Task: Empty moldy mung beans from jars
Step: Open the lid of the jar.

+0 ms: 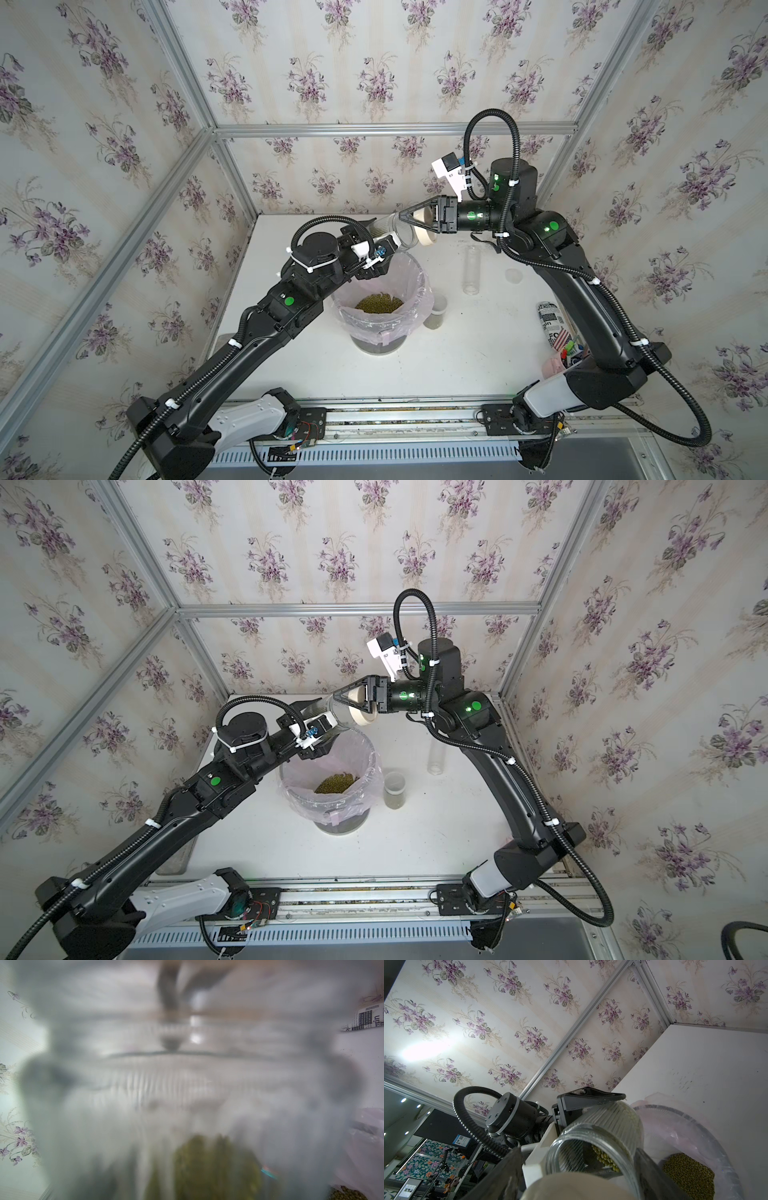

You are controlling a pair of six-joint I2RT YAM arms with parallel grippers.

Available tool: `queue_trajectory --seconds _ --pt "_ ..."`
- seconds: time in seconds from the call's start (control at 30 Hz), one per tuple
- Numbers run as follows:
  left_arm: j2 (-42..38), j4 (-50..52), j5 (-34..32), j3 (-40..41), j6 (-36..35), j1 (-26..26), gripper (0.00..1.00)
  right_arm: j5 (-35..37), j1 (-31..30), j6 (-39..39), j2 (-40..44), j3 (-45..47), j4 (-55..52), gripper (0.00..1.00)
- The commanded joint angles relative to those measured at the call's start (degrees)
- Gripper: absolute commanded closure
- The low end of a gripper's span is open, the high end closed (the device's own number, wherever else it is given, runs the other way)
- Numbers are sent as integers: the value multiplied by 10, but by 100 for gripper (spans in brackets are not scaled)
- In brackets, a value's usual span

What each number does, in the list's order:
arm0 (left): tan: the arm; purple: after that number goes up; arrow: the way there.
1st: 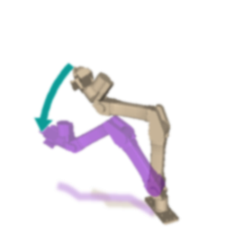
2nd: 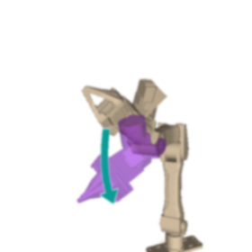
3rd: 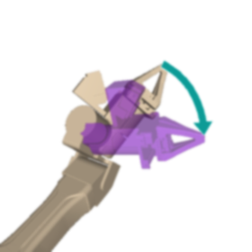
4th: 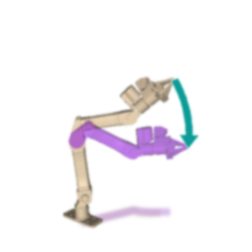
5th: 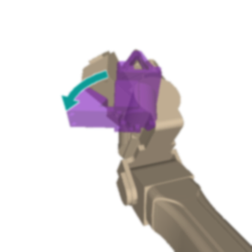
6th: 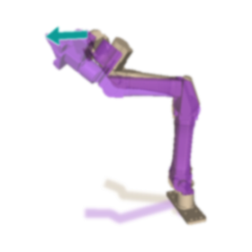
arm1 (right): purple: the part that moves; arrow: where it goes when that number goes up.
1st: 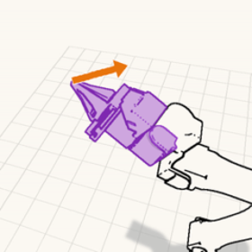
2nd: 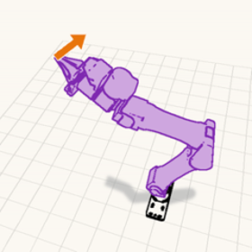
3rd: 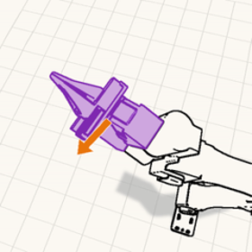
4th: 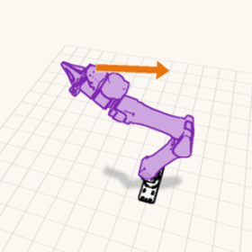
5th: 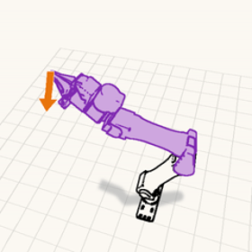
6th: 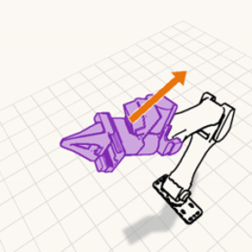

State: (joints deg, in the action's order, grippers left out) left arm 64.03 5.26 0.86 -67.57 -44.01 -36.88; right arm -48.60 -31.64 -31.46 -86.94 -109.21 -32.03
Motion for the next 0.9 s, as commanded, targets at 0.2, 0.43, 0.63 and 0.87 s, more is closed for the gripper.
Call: queue_trajectory --seconds 0.2,0.43,0.63,0.87 --pt "-3 -38 -9 -3 8 1 100 -12 0 13 1 0 -11 24" --pt "-10 -40 -17 -1 2 1 100 -9 22 16 0 0 -11 25" --pt "-23 -41 -27 5 -6 1 100 -9 39 20 -4 0 -9 25" --pt "-30 -41 -30 9 -8 1 100 4 43 39 -24 -29 -39 26"
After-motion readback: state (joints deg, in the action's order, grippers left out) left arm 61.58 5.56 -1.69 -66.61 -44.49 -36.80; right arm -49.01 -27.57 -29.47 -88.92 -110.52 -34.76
